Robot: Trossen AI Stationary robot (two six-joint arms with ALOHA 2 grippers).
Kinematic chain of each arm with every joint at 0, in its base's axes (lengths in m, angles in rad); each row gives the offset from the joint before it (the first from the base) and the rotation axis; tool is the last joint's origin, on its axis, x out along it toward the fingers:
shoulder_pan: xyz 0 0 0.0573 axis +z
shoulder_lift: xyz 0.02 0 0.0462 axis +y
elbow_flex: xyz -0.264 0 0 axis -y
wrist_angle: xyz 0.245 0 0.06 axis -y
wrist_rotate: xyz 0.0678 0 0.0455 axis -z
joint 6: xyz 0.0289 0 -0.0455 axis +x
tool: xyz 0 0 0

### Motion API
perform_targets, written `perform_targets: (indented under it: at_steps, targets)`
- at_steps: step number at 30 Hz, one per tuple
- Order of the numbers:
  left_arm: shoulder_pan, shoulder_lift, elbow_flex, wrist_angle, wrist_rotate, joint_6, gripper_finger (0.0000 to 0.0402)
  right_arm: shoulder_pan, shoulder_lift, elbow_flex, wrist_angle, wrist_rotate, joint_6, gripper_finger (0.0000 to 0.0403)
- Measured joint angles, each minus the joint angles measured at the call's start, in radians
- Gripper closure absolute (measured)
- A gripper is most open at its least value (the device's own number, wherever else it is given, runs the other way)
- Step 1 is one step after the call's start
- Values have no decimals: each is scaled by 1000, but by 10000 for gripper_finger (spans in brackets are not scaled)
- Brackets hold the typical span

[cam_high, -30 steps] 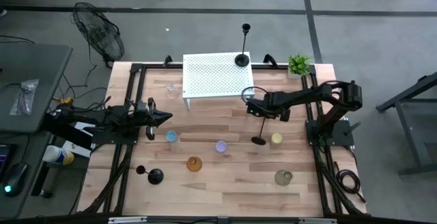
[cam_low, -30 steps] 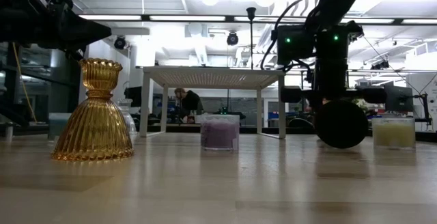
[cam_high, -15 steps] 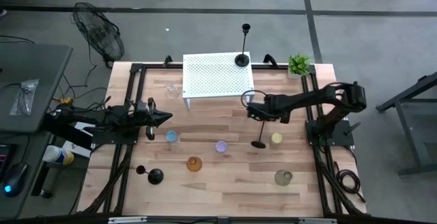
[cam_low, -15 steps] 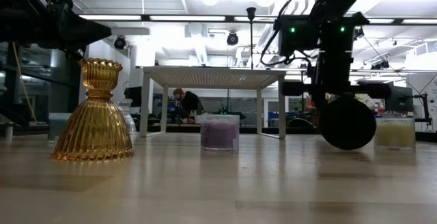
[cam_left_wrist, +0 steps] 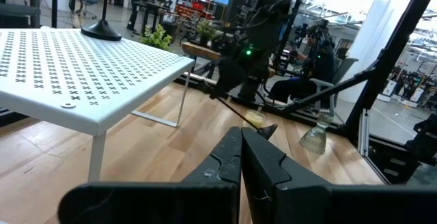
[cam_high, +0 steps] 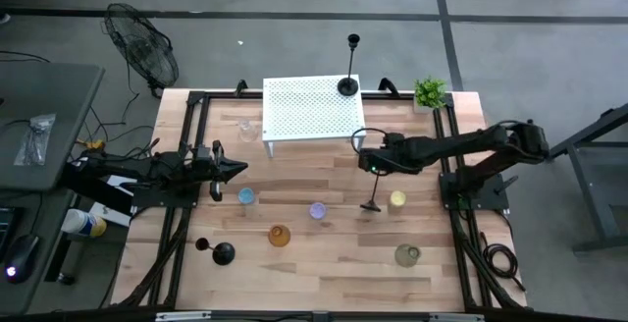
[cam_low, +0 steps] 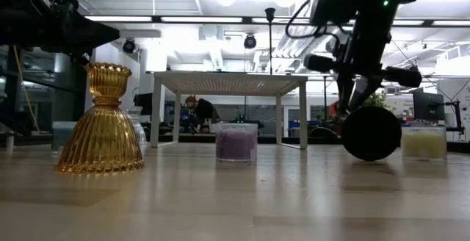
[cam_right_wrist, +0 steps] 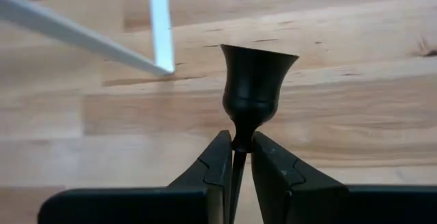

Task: Pick & Place candle stick holders
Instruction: Put the top black candle holder on the shelf

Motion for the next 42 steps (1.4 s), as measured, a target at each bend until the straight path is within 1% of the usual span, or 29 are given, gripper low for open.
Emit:
perform_targets:
  at_steps: [9, 14, 18, 24, 29, 37, 42]
  targets:
    - [0, 0, 0, 0, 0, 0, 401, 105, -81, 0, 12, 51, -105, 369]
    - [0, 0, 0, 0, 0, 0, 401, 176, -120, 0, 32, 101, -180, 369]
    - [0, 0, 0, 0, 0, 0, 401, 236, -147, 0, 79, 161, -238, 369]
    - [0, 0, 0, 0, 0, 0, 401, 305, -152, 0, 161, 231, -336, 369]
    - [0, 0, 0, 0, 0, 0, 401, 352, -152, 0, 194, 297, -340, 369]
    - [0, 0, 0, 0, 0, 0, 401, 407, -152, 0, 252, 371, -342, 369]
    - [0, 0, 0, 0, 0, 0, 401, 424, -151, 0, 344, 385, -415, 369]
